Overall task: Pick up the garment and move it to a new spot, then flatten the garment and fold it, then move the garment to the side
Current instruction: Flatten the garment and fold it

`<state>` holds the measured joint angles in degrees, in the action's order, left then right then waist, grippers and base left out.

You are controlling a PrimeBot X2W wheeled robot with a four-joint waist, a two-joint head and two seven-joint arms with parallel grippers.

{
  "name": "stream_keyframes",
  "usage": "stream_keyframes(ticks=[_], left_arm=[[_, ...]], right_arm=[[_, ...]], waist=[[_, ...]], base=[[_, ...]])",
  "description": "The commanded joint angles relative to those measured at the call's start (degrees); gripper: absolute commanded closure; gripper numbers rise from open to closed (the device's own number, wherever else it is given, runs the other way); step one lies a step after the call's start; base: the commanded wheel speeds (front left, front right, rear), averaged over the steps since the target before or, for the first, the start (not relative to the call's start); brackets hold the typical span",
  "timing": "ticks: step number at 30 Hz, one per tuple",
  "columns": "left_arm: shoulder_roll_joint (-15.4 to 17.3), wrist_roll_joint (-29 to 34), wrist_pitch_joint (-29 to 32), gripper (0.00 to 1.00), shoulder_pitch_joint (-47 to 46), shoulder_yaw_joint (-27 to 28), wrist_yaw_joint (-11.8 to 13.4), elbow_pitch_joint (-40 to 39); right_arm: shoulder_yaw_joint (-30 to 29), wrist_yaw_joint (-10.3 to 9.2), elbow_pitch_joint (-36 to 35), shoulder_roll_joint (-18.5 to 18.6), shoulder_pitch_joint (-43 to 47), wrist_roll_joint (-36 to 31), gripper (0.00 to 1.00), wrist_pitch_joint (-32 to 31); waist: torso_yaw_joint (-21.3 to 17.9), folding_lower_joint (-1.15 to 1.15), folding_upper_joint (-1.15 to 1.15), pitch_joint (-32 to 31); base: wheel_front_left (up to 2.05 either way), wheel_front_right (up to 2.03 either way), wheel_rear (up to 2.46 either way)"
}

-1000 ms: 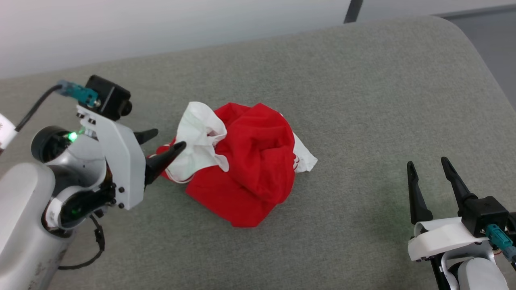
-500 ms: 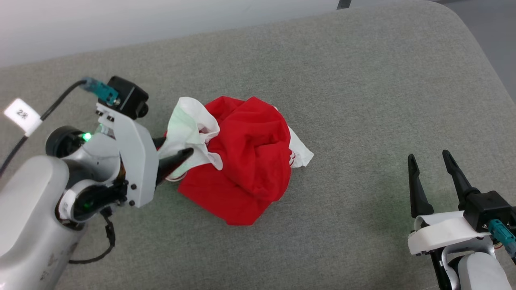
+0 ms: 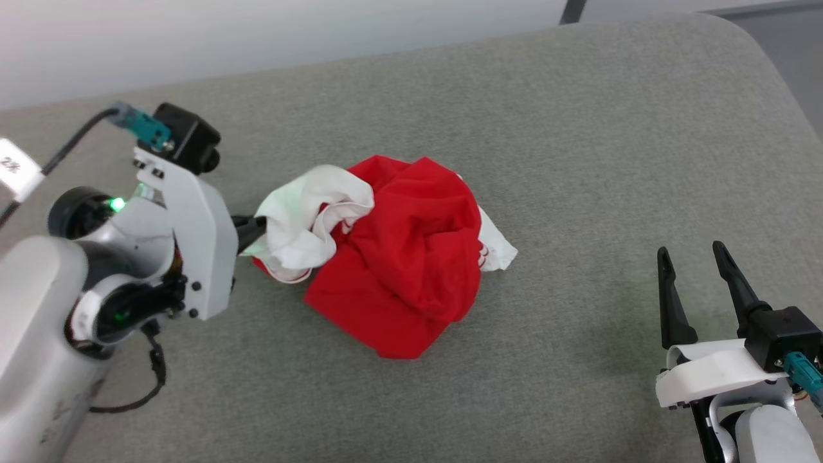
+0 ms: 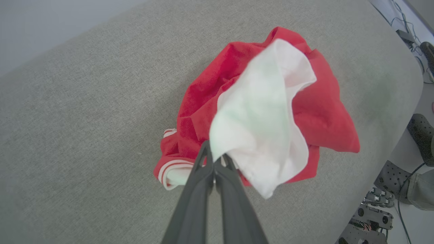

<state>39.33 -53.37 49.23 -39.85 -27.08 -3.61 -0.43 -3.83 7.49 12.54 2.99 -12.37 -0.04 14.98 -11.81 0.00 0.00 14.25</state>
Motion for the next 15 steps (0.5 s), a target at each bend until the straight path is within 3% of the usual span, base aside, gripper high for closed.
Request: stream_keyframes(ticks=[1, 15], left_arm=[[0.56, -0.37, -0.12, 1.0, 1.02, 0.62, 0.56, -0.71], [8.8, -1.13, -4.1, 1.0, 11.0, 7.3, 4.82, -5.85]], right_arm=[[-0.35, 0.0, -0.08, -0.17, 0.34, -0.24, 0.0, 0.27], [-0.75, 0.0, 0.01, 0.36, 1.34, -1.31, 0.0, 0.27]], waist=[[1.17, 0.0, 0.0, -0.7], [6.92, 0.0, 0.0, -3.22]], base=[[0.0, 0.0, 0.0], [0.0, 0.0, 0.0]])
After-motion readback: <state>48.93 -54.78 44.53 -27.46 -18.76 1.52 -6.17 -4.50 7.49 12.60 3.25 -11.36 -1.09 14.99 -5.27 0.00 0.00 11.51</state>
